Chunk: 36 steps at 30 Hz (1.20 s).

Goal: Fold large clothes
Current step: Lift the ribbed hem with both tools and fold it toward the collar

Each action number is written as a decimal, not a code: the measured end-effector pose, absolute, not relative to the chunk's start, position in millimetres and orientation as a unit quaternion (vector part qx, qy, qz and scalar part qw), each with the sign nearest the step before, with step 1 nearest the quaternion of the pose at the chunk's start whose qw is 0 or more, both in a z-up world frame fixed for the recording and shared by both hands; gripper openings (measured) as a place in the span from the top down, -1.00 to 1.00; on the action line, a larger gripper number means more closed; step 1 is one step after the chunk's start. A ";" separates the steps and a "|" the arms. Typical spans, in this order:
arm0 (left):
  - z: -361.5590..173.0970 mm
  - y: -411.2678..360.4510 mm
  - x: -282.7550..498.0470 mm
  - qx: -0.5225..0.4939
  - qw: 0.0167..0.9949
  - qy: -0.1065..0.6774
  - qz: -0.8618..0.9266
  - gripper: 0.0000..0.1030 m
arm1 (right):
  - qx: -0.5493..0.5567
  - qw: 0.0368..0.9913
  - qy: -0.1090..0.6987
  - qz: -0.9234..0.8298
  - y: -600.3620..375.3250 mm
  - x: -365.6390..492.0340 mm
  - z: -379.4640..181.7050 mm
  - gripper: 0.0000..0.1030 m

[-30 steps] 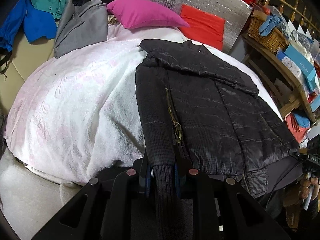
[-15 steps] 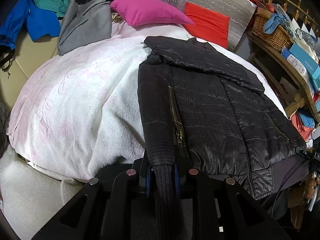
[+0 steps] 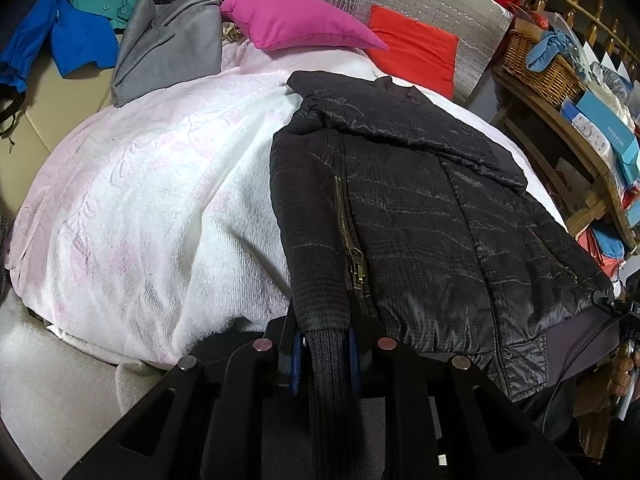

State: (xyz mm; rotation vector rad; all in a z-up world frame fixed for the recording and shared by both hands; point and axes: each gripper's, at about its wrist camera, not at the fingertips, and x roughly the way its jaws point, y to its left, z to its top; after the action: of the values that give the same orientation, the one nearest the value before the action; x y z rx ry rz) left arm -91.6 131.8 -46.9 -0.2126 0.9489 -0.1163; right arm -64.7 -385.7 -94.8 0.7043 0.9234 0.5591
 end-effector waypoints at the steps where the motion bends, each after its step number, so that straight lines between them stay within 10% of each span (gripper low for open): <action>1: -45.9 132.7 -91.5 -0.106 0.882 0.455 -0.057 0.62 | 0.329 0.800 0.428 0.263 -385.4 -64.5 -94.4 0.74; 36: 25.5 156.2 -90.0 -0.199 0.902 0.371 -0.096 0.64 | 0.384 0.796 0.336 0.326 -415.8 -80.0 -56.6 0.75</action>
State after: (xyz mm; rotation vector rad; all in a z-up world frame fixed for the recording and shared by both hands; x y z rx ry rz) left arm -90.0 156.2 25.5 -0.4109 0.7662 -0.1994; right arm -80.0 -415.8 -56.6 0.8241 0.7208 0.6991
